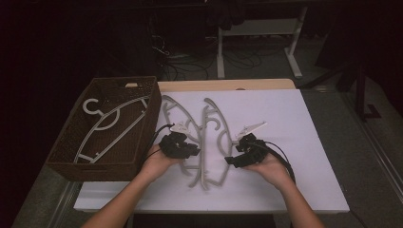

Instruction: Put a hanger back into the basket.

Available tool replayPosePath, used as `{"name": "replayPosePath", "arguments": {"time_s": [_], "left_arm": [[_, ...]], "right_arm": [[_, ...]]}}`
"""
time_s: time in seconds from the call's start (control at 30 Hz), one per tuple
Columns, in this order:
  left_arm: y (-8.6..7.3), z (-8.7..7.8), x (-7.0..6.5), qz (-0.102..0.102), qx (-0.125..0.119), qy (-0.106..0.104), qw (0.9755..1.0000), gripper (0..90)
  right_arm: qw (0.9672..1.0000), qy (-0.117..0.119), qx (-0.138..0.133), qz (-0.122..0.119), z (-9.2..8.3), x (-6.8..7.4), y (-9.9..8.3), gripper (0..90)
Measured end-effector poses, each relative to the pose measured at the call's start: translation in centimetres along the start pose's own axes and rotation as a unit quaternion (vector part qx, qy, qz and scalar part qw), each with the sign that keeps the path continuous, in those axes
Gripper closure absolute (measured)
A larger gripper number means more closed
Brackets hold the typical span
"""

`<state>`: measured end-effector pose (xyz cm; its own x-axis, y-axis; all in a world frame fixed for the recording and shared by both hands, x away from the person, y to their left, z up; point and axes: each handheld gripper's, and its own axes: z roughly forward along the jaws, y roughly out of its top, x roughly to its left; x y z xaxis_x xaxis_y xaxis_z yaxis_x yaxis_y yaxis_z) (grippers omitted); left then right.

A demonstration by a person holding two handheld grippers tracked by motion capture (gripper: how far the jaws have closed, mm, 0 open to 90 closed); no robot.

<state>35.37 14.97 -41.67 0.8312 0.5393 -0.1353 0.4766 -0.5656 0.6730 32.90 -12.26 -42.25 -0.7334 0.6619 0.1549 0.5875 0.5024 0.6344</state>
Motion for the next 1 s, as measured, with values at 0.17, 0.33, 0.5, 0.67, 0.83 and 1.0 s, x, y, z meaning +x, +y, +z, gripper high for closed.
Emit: {"name": "replayPosePath", "arguments": {"time_s": [0.17,0.33,0.5,0.67,0.83,1.0], "left_arm": [[-0.2,0.2,0.0,0.000,0.000,0.003,1.0000,76.1],[-0.3,0.3,0.0,0.003,-0.001,0.003,1.0000,76.0],[-0.3,0.4,0.0,0.007,0.001,0.006,1.0000,69.0],[-0.3,0.3,0.0,0.005,-0.007,0.009,0.9999,56.2],[-0.3,0.1,0.0,0.006,-0.013,0.010,0.9998,51.7],[-0.3,0.2,0.0,0.007,-0.012,0.010,0.9999,51.2]], "right_arm": [[0.9992,0.034,-0.005,-0.017,1.1,1.6,0.5,72.4],[0.9967,0.048,0.048,-0.045,2.7,3.1,0.6,88.8],[0.9940,0.041,0.087,-0.052,3.2,3.3,0.1,89.1],[0.9936,0.023,0.100,-0.047,2.8,2.6,-0.4,89.1],[0.9936,-0.001,0.108,-0.032,1.5,1.1,-1.4,89.1],[0.9930,-0.031,0.114,-0.003,-0.4,-1.1,-3.0,89.1]]}}
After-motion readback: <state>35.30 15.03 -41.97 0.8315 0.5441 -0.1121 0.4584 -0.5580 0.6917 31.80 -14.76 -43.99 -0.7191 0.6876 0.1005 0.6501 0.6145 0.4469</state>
